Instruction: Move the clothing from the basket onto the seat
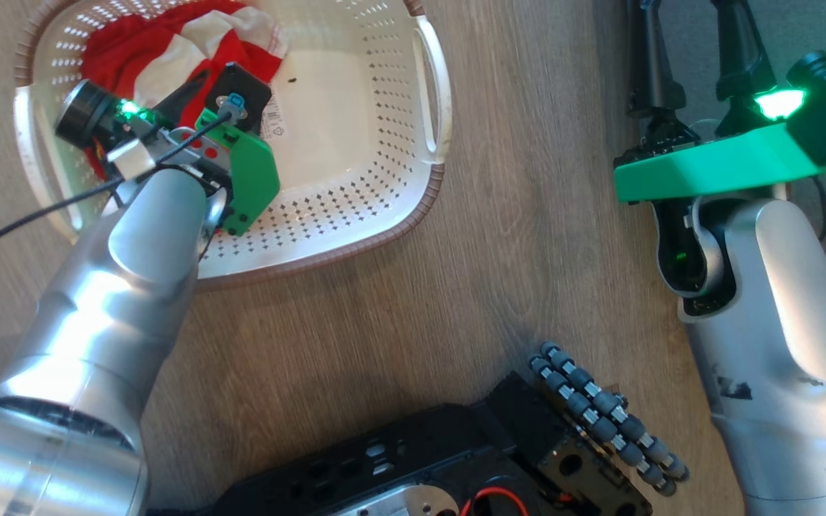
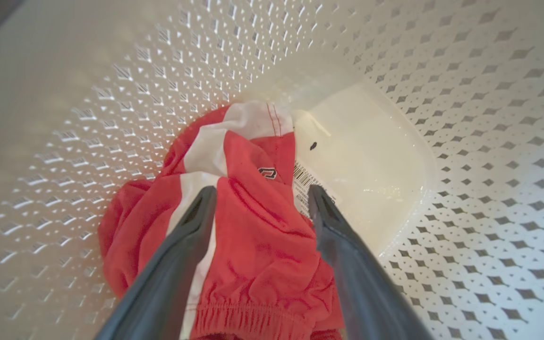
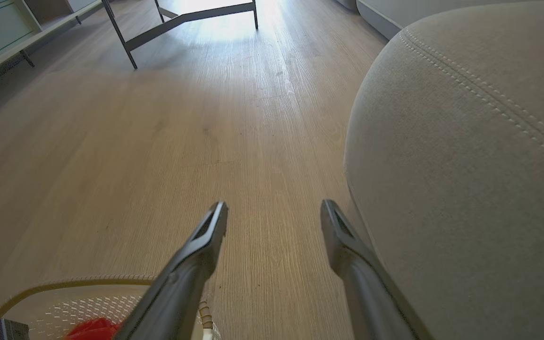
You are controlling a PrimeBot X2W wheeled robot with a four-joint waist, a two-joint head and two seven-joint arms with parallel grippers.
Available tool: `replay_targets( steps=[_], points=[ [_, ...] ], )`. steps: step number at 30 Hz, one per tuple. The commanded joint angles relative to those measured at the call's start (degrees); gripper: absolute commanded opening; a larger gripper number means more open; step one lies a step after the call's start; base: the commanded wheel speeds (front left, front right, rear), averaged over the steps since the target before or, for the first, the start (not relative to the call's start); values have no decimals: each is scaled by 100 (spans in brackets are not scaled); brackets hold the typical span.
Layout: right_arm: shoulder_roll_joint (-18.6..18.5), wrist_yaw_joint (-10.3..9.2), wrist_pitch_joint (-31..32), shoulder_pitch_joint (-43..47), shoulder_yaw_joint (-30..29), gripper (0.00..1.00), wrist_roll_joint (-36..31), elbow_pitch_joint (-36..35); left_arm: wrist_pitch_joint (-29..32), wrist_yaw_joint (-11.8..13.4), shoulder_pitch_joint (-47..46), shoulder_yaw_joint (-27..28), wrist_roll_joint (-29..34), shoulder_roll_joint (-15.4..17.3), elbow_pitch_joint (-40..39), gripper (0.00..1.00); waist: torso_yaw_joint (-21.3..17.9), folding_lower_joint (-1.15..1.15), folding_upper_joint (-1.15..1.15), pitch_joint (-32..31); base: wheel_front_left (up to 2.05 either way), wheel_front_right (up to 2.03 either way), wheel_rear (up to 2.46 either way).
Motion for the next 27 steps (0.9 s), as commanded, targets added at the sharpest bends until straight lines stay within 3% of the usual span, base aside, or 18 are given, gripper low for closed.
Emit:
replay_targets(
  steps=[1, 15, 27],
  points=[
    [57, 40, -28, 171, 99, 100, 68, -172, 120, 72, -47, 33, 70, 61, 57, 100, -53, 0, 0, 63, 0, 0, 0],
    [57, 40, -28, 156, 187, 100, 267, -171, 1389, 205, -555, -584, 554, 102, 787, 100, -181, 0, 0, 265, 0, 0, 0],
    [58, 40, -28, 133, 217, 100, 351, -213, 1825, 272, -569, -832, 623, 246, 882, 100, -223, 0, 0, 389, 0, 0, 0]
  ],
)
